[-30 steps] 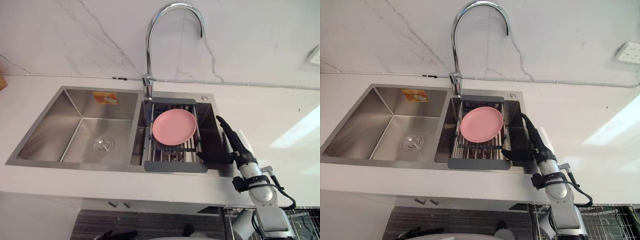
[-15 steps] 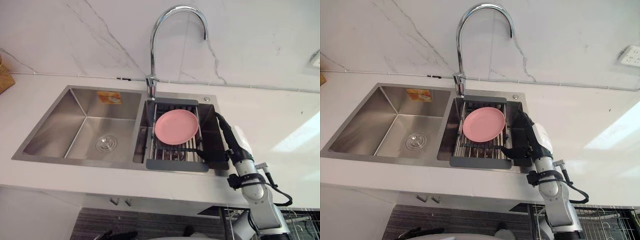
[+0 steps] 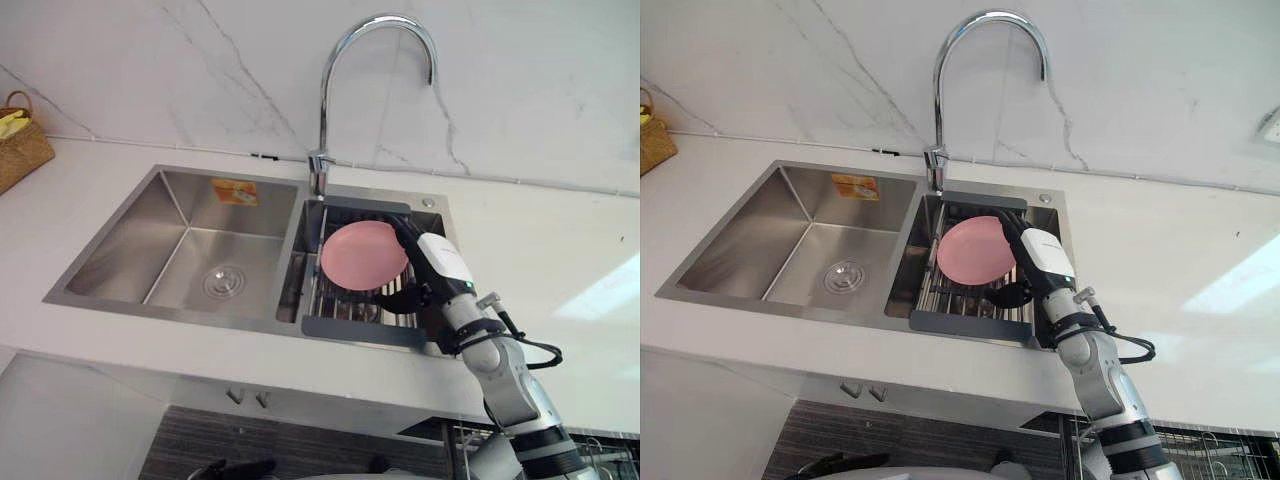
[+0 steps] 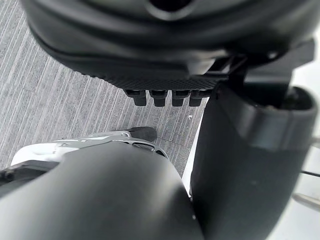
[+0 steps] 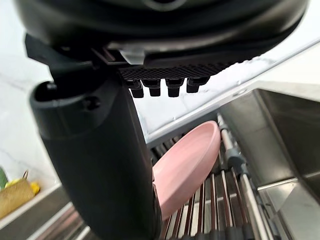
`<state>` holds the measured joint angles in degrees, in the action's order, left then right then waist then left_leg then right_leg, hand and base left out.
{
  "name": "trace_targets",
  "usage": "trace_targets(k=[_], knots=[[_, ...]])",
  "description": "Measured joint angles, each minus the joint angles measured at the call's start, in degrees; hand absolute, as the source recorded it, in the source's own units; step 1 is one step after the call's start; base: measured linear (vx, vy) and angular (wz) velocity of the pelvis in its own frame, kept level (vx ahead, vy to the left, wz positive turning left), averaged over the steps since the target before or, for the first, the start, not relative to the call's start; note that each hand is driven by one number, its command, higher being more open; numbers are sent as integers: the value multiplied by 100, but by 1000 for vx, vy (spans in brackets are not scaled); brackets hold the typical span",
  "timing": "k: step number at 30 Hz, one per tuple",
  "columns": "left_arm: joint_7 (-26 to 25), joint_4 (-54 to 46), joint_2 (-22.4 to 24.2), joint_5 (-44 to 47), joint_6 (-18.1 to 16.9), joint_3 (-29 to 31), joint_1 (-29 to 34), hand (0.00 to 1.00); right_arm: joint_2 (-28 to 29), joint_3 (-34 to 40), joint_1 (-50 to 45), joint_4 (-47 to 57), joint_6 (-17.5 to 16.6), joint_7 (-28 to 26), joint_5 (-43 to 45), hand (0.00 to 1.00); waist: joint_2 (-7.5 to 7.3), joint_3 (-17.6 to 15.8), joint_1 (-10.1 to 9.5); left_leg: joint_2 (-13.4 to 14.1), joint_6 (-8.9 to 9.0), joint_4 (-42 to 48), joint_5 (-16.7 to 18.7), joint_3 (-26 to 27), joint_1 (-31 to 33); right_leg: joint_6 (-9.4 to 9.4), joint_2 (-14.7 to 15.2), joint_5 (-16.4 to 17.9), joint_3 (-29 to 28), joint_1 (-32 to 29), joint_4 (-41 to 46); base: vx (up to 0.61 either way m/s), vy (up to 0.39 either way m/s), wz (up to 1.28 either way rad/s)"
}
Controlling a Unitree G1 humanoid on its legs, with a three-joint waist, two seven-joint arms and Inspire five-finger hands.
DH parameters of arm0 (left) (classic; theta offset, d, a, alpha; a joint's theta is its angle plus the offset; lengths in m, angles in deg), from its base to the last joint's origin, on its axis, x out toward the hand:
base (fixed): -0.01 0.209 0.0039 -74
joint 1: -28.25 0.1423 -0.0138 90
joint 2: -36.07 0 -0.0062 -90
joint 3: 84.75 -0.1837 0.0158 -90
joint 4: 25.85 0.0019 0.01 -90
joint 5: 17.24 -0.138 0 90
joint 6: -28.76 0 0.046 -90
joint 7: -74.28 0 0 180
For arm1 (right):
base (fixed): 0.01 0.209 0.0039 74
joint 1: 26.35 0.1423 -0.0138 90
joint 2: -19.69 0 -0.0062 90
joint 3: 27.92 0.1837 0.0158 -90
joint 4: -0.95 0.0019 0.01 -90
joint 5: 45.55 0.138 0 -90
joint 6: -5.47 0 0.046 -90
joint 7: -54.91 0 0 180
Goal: Walk over to the sink, pick up the cup, carry it to the dishwasher, place the cup inside the dishwasher, then close the dishwasher door
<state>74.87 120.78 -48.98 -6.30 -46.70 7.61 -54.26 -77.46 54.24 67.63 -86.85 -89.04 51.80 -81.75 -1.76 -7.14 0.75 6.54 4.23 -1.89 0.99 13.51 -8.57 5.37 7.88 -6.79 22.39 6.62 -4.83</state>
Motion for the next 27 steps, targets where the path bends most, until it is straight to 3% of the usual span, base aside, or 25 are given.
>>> trace_targets(k=[14,27], knots=[[9,-67,-37,21,31,10,-3,100,-196,-188,513,-574,-7,-454,-380,100,-87,-21,-102,-47,-13,-53,-53,-104,-2,0,11,0,88,31,0,-4,8,3],[68,-117,-91,22,50,2,-4,100,-329,-504,684,-1031,-26,-461,-1128,100,-179,-55,-140,-56,-18,-54,-57,-106,-15,3,17,-7,77,37,0,0,0,0]])
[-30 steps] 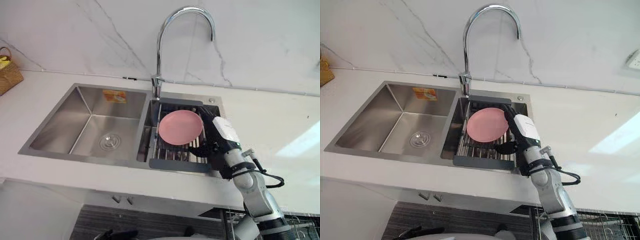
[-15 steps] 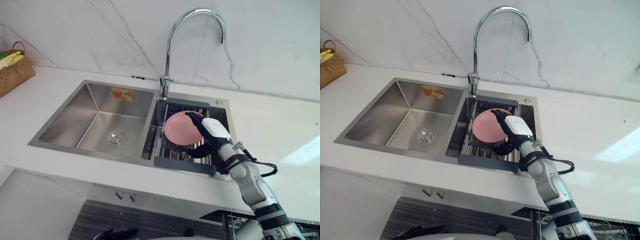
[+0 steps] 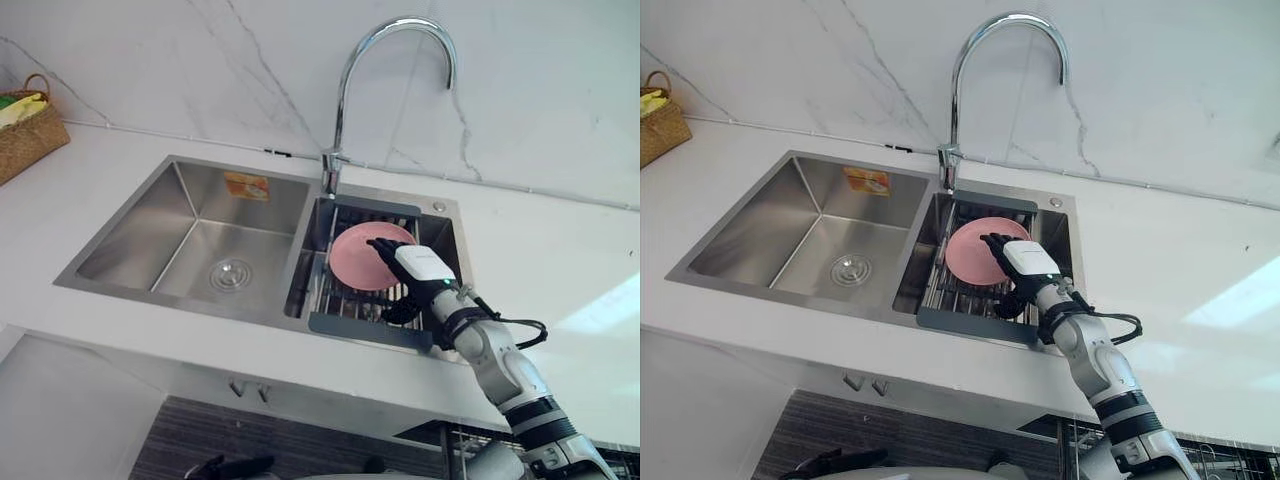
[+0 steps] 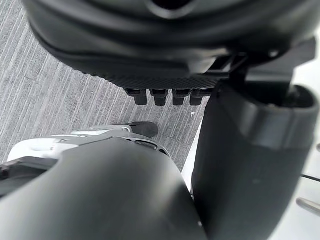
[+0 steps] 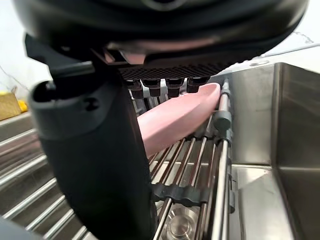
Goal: Walk over to the sink, pick up the cup, carry it to the dishwasher, place the cup inside the dishwasher, then close the dishwasher door
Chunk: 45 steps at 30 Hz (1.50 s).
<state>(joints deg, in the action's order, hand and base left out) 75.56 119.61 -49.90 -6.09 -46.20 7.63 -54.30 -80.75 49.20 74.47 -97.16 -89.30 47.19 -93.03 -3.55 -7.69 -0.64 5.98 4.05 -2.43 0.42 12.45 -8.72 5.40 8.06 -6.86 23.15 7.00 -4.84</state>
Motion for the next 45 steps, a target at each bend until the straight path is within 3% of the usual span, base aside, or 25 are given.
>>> trace_targets(k=[6,11,19,29,30,45], knots=[[1,-25,-3,0,50,-2,-5,100,8,-219,196,-297,61,297,-215,100,-2,-3,-6,-10,-13,-1,-9,-54,11,1,8,-1,47,17,-1,0,1,4],[2,-75,0,-4,60,-3,-3,100,82,-291,234,-699,6,982,-290,100,0,-10,-37,-22,-23,-33,-41,-91,15,1,17,0,85,24,-1,-2,4,4],[67,-125,1,-114,51,-4,-4,100,105,-346,229,-988,-546,1867,-856,100,15,-71,-34,-34,-33,-59,-80,-162,27,2,25,0,158,43,0,-2,4,4],[74,-134,-20,-113,50,-54,-20,100,99,-548,261,-1107,-203,2279,-1261,100,7,-81,-76,-32,-29,-76,-118,-244,18,-1,24,2,234,94,1,-7,5,3],[75,-134,-21,-113,51,-55,-24,100,103,-550,261,-1109,-179,2282,-1271,0,6,-81,-83,-32,-28,-76,-119,-244,18,-1,24,2,233,94,1,0,0,0],[150,-132,-61,-124,66,-63,-59,100,176,-673,341,-1319,43,2440,-1395,0,-87,-100,-172,-35,17,-117,-156,-268,56,2,33,7,246,61,5,0,0,0]])
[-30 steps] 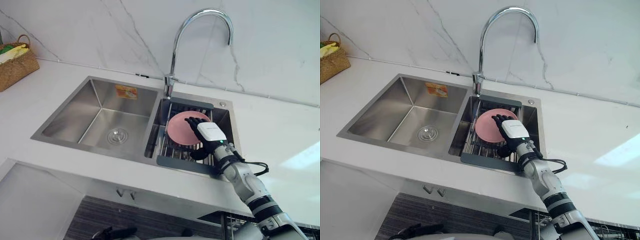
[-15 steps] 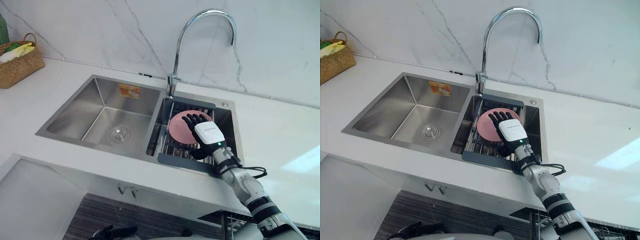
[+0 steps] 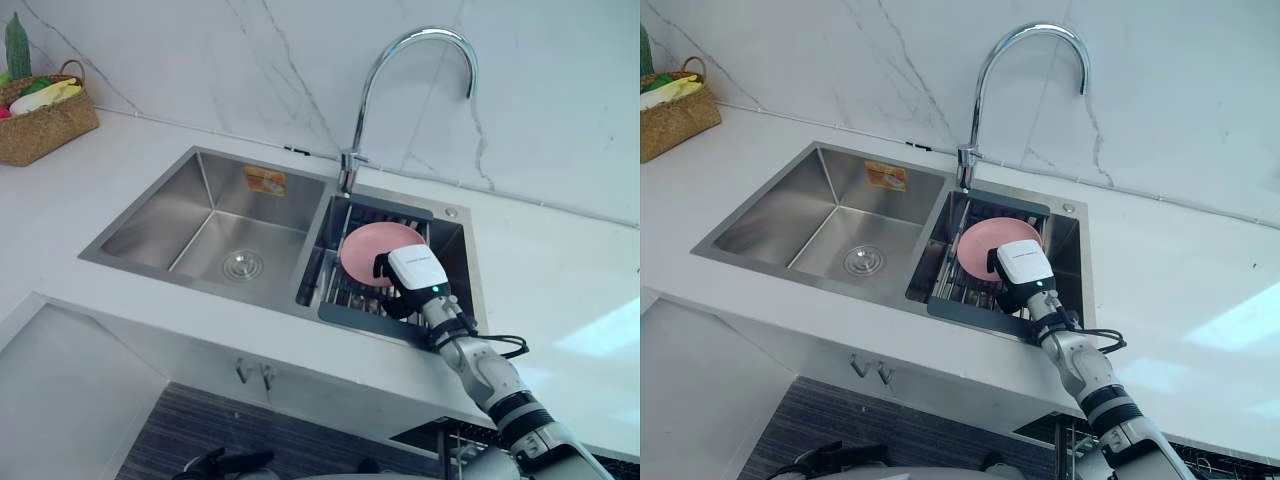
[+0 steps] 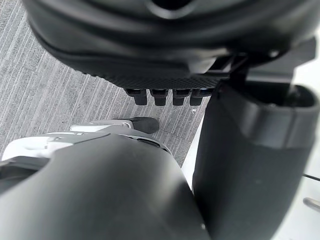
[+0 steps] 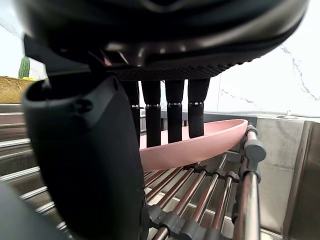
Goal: Walk over to the sink, pick up the cup, carry it to the dishwasher, place the cup inside the dishwasher, then close the dishwasher door
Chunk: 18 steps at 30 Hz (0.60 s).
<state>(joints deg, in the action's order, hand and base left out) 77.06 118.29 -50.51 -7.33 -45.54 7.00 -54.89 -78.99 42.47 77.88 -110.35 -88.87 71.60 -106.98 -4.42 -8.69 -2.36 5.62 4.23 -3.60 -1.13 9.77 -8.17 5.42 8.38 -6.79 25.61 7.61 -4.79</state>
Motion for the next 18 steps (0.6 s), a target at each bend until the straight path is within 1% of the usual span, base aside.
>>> trace_targets(k=[4,10,16,18], knots=[[7,-2,-2,-71,1,1,-16,100,-6,-3,18,2,-127,103,-310,0,-6,4,-2,1,0,8,-3,3,30,-8,0,-6,-6,-34,8,0,0,0],[25,-1,0,-127,-7,1,-29,100,-84,-113,73,-5,-168,175,-366,0,-7,4,-3,8,2,10,-12,12,42,-16,-7,-13,-25,-55,10,0,0,0],[47,-5,-2,-197,-23,0,-43,100,-236,-126,74,30,-392,279,-532,0,-22,14,-5,9,2,9,-12,27,58,-21,-7,-19,-55,-80,7,0,0,0],[49,-10,-13,-198,-24,0,-44,100,-320,-126,72,40,-520,356,-531,0,-22,13,-2,9,-1,9,-13,34,58,-34,-8,-28,-62,-87,8,0,0,0]])
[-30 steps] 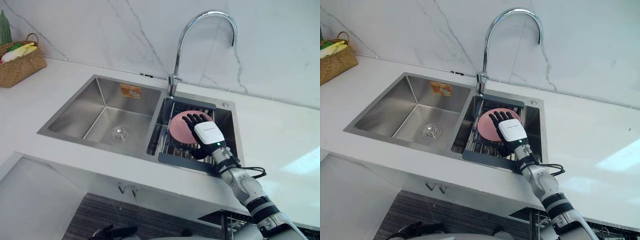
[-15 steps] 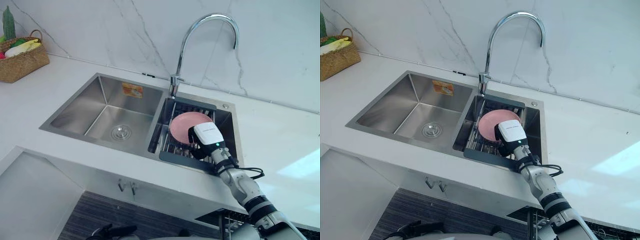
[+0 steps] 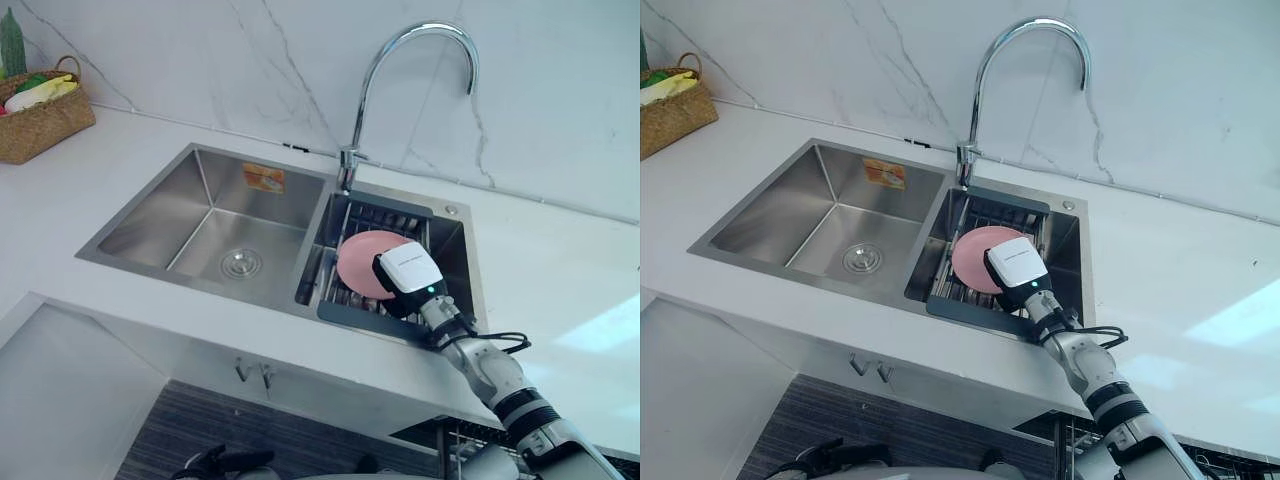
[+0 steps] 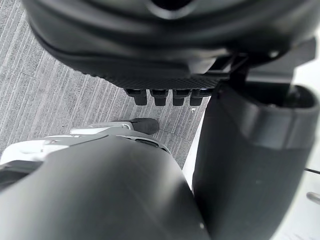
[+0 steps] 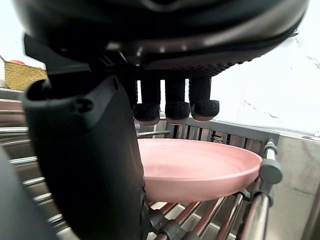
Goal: Walk over to the sink, pick up the cup, carry it to the dishwasher, place the cup inside the dishwasher, then close the dishwasher door
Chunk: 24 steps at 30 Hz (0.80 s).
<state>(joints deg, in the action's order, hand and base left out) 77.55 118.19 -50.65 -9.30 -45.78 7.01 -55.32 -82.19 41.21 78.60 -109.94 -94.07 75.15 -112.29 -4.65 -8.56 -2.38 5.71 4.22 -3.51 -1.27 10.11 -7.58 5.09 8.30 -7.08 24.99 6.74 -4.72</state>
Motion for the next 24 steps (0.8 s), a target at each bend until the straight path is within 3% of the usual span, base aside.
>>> trace_targets(k=[7,15,24], knots=[[40,-2,23,-6,-58,10,2,100,-303,94,-156,373,-318,751,-40,0,56,-36,10,8,-22,11,-9,48,-7,-18,-10,-14,-55,-23,2,3,1,-3],[40,12,48,-12,-91,18,10,100,-339,1320,-359,2048,-544,1785,318,0,92,-55,64,25,-13,166,70,143,-46,-15,-17,-12,-199,-7,19,24,7,-9],[22,67,64,-11,-94,15,28,100,-43,1454,-953,2221,-646,1946,472,0,129,-28,130,34,-22,166,101,148,-87,-10,-18,-5,-223,26,36,0,0,0]])
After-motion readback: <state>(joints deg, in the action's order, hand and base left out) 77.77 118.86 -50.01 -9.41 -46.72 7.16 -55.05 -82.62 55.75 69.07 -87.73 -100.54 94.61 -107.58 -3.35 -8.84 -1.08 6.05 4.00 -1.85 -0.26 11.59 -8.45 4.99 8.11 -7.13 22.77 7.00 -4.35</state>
